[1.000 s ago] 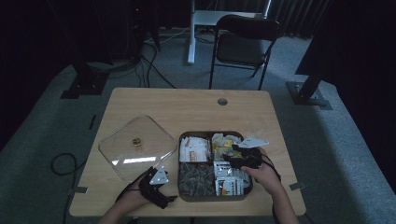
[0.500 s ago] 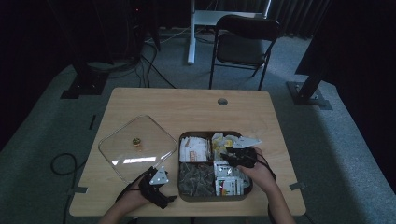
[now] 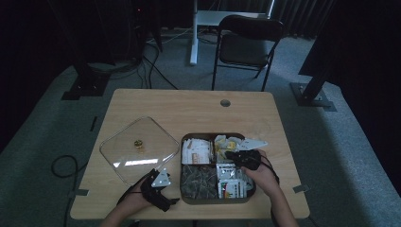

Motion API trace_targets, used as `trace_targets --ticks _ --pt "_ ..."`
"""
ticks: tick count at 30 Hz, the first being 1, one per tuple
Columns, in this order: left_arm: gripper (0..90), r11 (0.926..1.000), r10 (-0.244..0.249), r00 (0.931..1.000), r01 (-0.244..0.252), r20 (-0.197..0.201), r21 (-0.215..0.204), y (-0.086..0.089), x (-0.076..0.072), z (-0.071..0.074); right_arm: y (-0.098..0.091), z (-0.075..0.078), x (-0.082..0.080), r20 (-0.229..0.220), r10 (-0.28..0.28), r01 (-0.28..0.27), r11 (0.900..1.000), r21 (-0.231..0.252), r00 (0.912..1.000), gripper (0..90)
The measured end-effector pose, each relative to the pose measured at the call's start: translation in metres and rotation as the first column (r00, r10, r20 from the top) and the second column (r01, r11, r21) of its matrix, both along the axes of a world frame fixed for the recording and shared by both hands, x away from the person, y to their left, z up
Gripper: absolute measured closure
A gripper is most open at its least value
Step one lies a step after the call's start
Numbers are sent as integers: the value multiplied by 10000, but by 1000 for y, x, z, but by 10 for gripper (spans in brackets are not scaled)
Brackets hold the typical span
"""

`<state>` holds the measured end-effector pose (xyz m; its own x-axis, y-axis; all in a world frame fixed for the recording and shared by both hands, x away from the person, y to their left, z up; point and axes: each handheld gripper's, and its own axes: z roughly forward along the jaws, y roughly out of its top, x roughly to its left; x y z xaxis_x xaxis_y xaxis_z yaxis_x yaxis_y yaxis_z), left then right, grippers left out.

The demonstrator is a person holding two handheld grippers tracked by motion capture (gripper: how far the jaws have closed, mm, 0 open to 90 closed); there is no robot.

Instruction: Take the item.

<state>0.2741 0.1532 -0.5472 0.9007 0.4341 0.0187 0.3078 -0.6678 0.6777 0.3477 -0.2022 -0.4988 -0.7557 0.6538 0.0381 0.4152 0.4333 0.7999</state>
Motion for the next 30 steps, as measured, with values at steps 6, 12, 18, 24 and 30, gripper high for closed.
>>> trace_targets --ticks 6,12,18,24,30 --pt "16 10000 0 10000 0 5 -4 0 0 0 -3 6 -2 186 -105 98 9994 338 9998 889" --pt "16 10000 0 10000 0 17 7 0 0 0 -10 15 -5 463 -239 193 9952 962 9986 890" --pt "16 10000 0 10000 0 18 8 0 0 0 -20 19 -11 789 -452 321 9866 1601 9959 890" --pt "16 10000 -10 10000 10 30 15 0 0 0 -27 21 -13 1016 -633 416 9782 2036 9928 890" --pt "16 10000 -7 10000 7 20 8 0 0 0 -29 24 -14 1267 -864 537 9688 2421 9882 890"
